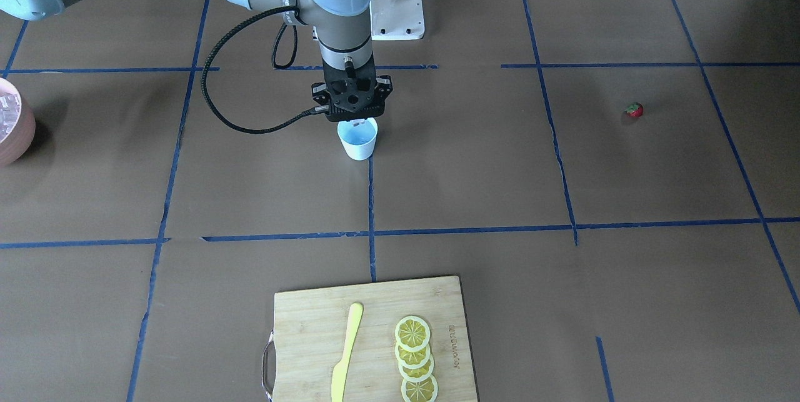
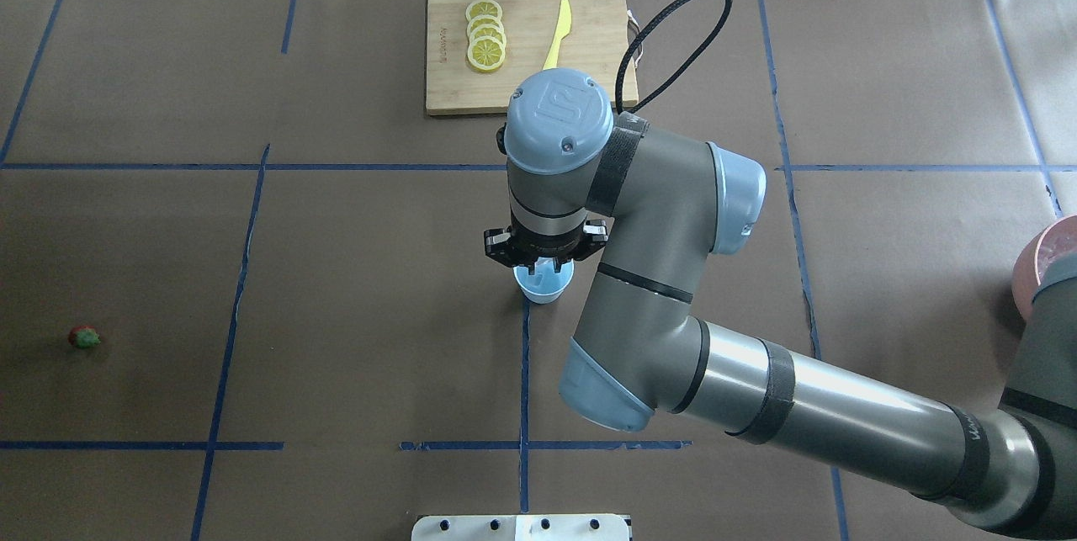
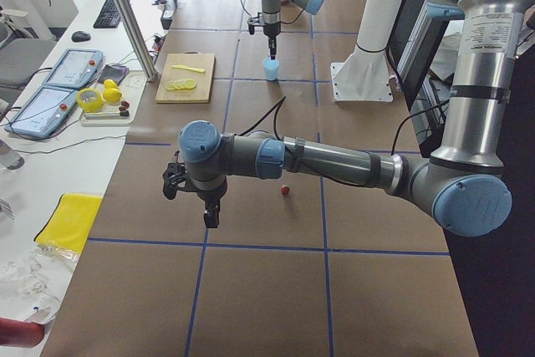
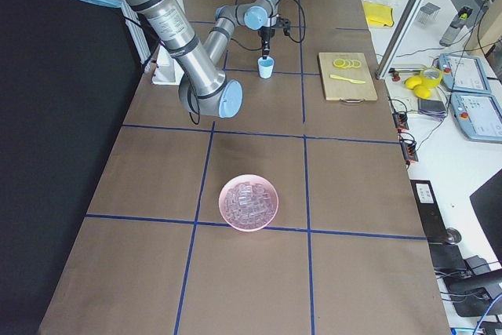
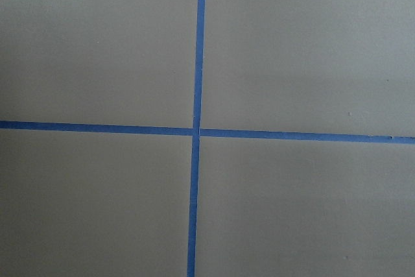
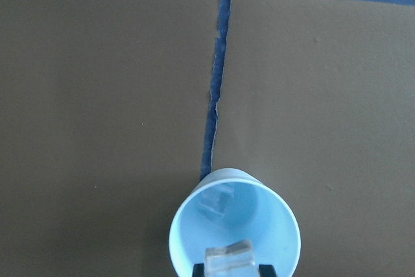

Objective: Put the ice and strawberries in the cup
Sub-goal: 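Open the right gripper to drop the ice cube into the cup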

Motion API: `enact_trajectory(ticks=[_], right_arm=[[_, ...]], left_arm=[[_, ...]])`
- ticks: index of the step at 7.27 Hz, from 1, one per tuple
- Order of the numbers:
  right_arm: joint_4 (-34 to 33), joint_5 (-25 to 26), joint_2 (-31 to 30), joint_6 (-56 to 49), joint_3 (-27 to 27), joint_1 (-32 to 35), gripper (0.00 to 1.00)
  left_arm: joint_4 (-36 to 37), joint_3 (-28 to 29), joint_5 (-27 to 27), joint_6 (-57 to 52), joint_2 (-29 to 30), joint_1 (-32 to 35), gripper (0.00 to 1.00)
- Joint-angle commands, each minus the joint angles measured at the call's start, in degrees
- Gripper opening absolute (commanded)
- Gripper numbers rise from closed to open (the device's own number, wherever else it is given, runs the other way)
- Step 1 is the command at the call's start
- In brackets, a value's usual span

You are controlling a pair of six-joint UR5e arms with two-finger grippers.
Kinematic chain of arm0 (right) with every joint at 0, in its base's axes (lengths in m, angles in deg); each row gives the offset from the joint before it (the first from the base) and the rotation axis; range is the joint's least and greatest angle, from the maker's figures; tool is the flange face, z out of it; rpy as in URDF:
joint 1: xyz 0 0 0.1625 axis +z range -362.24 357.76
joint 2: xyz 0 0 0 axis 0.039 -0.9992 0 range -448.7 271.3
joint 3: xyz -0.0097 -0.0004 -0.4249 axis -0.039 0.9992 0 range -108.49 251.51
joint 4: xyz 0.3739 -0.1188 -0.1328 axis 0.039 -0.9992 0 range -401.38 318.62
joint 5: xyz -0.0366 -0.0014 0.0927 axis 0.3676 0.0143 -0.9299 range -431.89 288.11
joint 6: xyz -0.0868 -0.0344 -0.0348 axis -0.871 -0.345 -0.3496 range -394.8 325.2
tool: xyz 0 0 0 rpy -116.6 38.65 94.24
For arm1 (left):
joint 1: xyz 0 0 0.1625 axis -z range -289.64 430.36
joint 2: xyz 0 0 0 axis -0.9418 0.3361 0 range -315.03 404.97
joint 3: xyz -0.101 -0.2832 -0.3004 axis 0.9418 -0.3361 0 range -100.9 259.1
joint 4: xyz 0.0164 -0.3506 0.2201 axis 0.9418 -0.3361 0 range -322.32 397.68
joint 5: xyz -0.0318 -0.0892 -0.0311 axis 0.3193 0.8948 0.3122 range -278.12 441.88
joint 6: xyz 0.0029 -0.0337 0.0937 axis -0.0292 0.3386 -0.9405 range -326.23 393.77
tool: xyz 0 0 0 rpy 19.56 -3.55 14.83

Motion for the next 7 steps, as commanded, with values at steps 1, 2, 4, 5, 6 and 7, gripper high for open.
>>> enact_trajectory(ticks=[1,2,4,5,6,7], right_arm=[[0.5,0.1,0.2,0.0,0.8,-0.2,0.04],[0.5,0.1,0.2,0.0,0.9,-0.2,0.39],[0.5,0.1,-0.1,0.0,0.4,-0.2,0.99],[0.4,0.0,0.0,0.0,0.0,-0.1,0.99],[-0.4,-0.3,-0.3,0.0,-2.3,0.9,0.99],[-4.3,-0.6,-2.2,-0.2,-7.2,3.0,0.99]], left_arm=[[-0.1,0.2,-0.1,0.0,0.0,0.0,1.0],[-0.1,0.2,0.0,0.0,0.0,0.0,1.0],[-0.2,0.2,0.0,0.0,0.0,-0.1,1.0],[-0.2,0.2,0.0,0.0,0.0,0.0,1.0],[-0.2,0.2,0.0,0.0,0.0,-0.1,1.0],[-0.2,0.1,0.0,0.0,0.0,-0.1,1.0]])
